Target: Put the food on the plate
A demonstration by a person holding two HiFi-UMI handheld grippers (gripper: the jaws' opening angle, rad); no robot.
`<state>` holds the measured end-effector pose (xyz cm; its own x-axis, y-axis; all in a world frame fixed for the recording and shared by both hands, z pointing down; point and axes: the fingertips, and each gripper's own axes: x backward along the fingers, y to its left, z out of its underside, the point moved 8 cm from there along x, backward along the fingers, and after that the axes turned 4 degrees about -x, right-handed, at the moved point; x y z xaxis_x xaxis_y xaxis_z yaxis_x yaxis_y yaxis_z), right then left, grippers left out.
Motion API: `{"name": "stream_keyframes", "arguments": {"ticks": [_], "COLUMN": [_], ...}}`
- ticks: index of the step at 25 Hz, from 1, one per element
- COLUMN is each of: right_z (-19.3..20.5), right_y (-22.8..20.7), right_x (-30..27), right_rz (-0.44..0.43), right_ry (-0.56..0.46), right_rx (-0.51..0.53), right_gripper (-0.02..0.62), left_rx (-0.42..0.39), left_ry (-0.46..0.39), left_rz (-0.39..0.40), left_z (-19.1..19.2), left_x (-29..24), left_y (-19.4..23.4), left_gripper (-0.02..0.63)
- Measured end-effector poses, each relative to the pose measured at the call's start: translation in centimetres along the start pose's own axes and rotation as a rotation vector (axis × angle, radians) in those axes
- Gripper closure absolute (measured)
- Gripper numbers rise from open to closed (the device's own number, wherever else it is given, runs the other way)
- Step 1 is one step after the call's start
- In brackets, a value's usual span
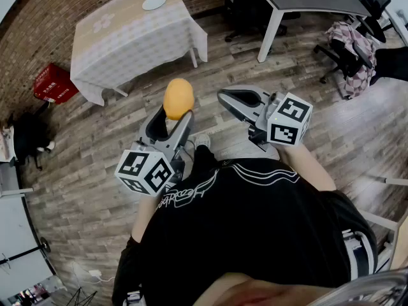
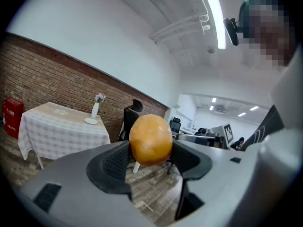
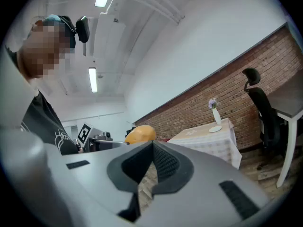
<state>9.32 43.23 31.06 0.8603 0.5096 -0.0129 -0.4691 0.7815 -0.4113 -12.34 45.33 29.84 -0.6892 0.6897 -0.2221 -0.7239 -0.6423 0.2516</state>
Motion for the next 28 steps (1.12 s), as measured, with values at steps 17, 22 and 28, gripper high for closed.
{"name": "stream_keyframes", "arguments": {"ticks": [17, 22, 28], "right_z": [-1.6, -2.1, -3.2], "right_y": [-1.5, -3.3, -7.1], "right_x": [1.3, 0.0, -3.0], "right_rz": [0.014, 0.04, 0.055], "right_ry": [-0.038, -0.035, -0.027], "right_rx": [-0.005, -0.009, -0.025], "right_gripper": [0.598, 0.598, 0.598], "left_rx": [-0.015, -0.005, -0.003], "left_ry": [-0.042, -0.046, -0.032], "left_rz": [0.002, -0.002, 0.009], "left_z": [-1.9, -2.5, -3.8], "left_x": [-2.0, -3.4, -6.6], "left_y": [-0.4, 1.7, 5.3], "left_gripper": [0.327, 0.327, 0.327]}}
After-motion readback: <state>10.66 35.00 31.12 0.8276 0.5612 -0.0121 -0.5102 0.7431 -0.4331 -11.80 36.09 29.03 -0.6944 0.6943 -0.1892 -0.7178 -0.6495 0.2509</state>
